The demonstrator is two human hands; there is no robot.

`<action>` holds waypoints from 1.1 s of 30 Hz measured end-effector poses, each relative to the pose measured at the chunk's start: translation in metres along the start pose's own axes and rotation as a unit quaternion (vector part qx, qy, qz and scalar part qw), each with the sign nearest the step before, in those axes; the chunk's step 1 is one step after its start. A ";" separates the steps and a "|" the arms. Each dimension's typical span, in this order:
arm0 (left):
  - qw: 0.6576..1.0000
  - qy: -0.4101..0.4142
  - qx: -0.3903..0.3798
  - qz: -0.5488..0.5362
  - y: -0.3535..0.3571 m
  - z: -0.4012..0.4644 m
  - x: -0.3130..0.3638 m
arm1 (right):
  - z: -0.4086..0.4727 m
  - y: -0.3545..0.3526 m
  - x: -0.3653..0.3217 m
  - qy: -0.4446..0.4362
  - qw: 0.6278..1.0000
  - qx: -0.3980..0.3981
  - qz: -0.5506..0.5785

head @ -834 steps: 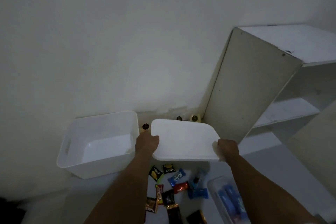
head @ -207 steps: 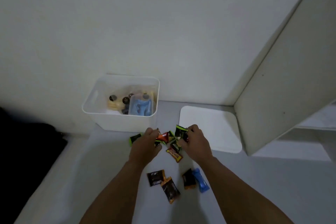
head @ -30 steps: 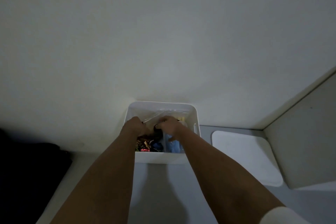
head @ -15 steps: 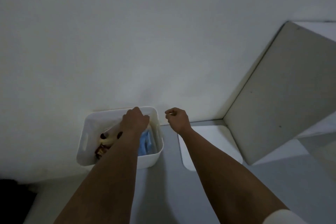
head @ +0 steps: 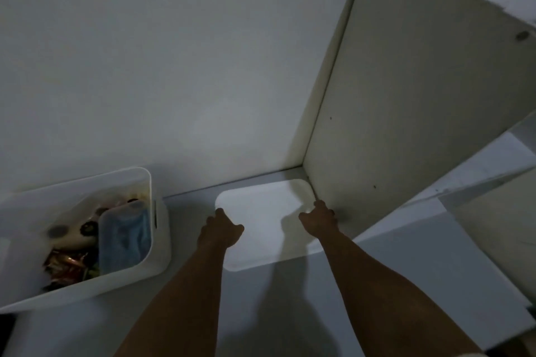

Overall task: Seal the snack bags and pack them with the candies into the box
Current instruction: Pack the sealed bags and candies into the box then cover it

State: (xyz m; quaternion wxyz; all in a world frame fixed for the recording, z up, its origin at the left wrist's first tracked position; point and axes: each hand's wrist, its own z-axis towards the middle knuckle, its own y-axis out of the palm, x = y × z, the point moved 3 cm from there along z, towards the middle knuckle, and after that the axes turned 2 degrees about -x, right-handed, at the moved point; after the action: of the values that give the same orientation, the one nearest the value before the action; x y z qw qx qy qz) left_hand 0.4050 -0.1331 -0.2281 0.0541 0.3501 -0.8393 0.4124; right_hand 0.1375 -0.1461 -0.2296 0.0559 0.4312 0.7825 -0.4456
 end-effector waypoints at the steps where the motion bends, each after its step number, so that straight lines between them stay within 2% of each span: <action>1: 1.000 -0.021 -0.010 -0.010 0.012 0.002 -0.005 | 0.007 0.003 0.010 0.009 1.000 -0.017 0.000; 5: 0.994 -0.065 -0.009 -0.093 0.042 -0.002 -0.014 | 0.020 0.016 0.037 0.031 0.999 -0.039 0.013; 9: 0.978 -0.102 0.048 -0.175 0.058 -0.007 -0.022 | 0.021 0.028 0.052 0.051 0.998 0.006 0.019; 12: 0.957 -0.158 0.084 -0.226 0.059 -0.013 -0.026 | 0.021 0.028 0.051 0.070 0.997 0.009 0.002; 15: 0.939 -0.214 0.095 -0.251 0.058 -0.021 -0.037 | 0.025 0.029 0.052 0.054 0.999 -0.005 -0.004; 17: 0.928 -0.220 0.101 -0.282 0.058 -0.026 -0.047 | 0.027 0.025 0.053 0.029 0.999 -0.018 0.027; 22: 0.902 -0.205 0.124 -0.359 0.058 -0.037 -0.062 | 0.021 0.004 0.048 0.000 0.994 -0.026 0.106; 24: 0.919 -0.189 0.142 -0.315 0.052 -0.048 -0.058 | 0.012 -0.007 0.042 0.000 0.993 -0.022 0.117; 26: 0.938 -0.140 0.193 -0.252 0.039 -0.059 -0.048 | 0.009 -0.016 0.035 -0.009 0.990 -0.025 0.138; 29: 0.927 -0.077 0.271 -0.246 0.013 -0.071 -0.028 | 0.007 -0.026 0.017 -0.039 0.983 -0.013 0.180; 33: 0.922 -0.018 0.298 -0.248 -0.019 -0.079 -0.009 | -0.005 -0.039 -0.009 -0.076 0.973 0.022 0.215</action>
State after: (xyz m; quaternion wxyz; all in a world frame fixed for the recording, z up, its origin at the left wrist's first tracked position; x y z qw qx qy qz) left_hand 0.4080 -0.0782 -0.1674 0.0332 0.5544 -0.5648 0.6104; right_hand 0.1164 -0.1563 -0.1974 0.2003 0.5555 0.6551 -0.4713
